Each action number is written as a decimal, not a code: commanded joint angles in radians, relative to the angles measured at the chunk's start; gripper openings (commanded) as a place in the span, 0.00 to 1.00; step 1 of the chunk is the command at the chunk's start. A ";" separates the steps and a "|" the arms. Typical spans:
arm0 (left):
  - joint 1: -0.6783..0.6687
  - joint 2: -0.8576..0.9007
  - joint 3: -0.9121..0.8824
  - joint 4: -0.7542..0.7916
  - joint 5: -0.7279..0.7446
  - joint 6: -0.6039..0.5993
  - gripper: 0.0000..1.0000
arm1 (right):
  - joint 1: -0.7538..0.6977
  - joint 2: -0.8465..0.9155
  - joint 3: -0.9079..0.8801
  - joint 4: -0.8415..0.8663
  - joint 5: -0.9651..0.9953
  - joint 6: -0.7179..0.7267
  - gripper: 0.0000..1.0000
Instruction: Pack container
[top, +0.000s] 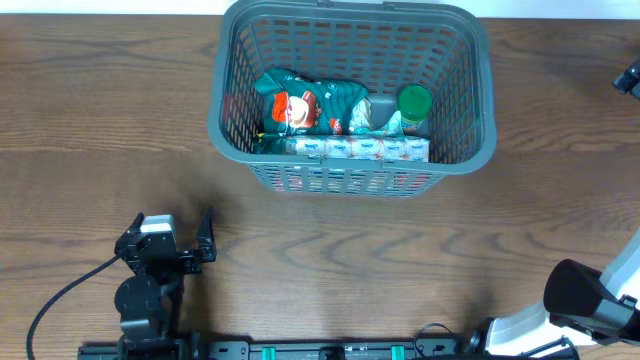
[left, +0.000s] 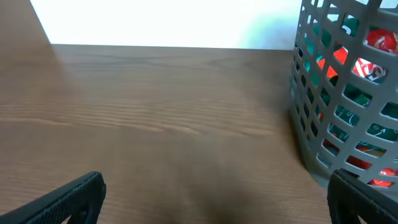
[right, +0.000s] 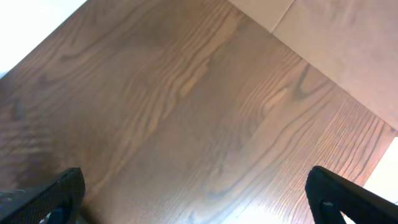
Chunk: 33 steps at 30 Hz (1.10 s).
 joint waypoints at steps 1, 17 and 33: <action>0.005 -0.008 -0.024 -0.006 0.007 0.009 0.99 | -0.009 -0.002 0.005 -0.001 0.007 0.009 0.99; 0.005 -0.008 -0.024 -0.006 0.007 0.009 0.99 | -0.009 -0.002 0.005 -0.001 0.007 0.009 0.99; 0.005 -0.008 -0.024 -0.006 0.007 0.009 0.99 | 0.004 0.000 0.005 -0.001 0.007 0.009 0.99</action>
